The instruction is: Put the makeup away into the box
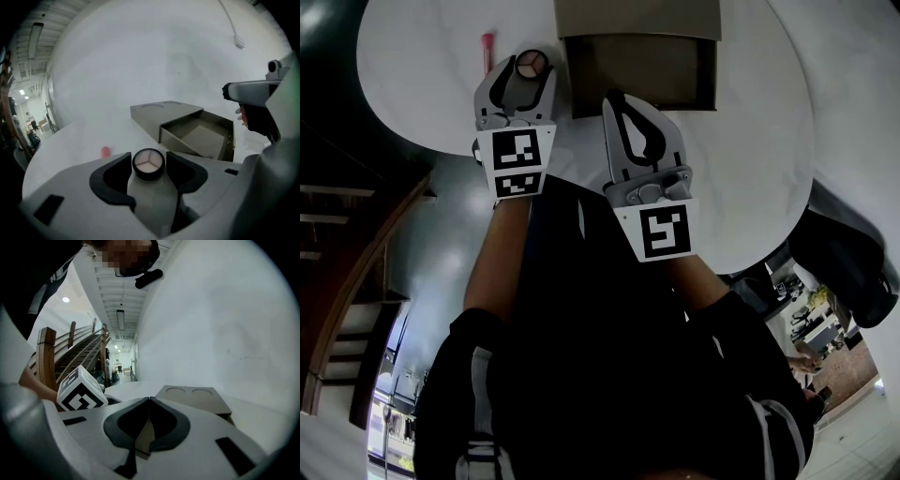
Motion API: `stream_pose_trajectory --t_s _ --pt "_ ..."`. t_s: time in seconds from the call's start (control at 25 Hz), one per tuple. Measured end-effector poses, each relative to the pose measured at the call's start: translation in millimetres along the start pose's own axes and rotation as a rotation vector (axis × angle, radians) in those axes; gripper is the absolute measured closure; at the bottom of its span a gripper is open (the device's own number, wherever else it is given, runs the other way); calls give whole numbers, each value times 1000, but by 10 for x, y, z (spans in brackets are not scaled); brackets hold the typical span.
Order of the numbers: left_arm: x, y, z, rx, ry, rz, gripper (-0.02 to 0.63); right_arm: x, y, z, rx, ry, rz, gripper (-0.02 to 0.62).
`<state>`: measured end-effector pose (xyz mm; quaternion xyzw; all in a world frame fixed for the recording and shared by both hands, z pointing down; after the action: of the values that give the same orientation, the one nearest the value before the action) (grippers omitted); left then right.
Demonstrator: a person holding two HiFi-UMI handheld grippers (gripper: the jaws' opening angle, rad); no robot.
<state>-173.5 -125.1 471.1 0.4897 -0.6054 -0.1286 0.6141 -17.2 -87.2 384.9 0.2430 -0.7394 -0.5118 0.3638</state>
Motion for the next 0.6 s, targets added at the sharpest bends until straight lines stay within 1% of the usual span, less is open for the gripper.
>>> stream_pose_trajectory --t_s 0.12,0.2,0.28,0.48,0.6 --pt "49 11 -26 17 4 51 370 7 13 -9 5 2 0 572" --pt "55 6 -27 20 10 65 373 8 11 -10 8 3 -1 572" --pt "44 0 -15 22 12 62 388 10 0 -9 9 2 -2 572" --pt "20 -7 11 7 13 48 390 0 -17 -14 8 5 4 572" --pt "-25 -76 33 10 2 31 390 -20 -37 -51 7 18 10 572"
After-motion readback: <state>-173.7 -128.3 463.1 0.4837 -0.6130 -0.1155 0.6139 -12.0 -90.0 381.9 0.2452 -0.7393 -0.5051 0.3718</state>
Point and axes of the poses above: the fingertips, and each gripper's own axes: x forward along the fingers, z to its left, y out of its underside, the point moved 7 cm from there along -x, backward along the fingers, and after that the axes turned 12 degrees about x, right-handed, at the moved point
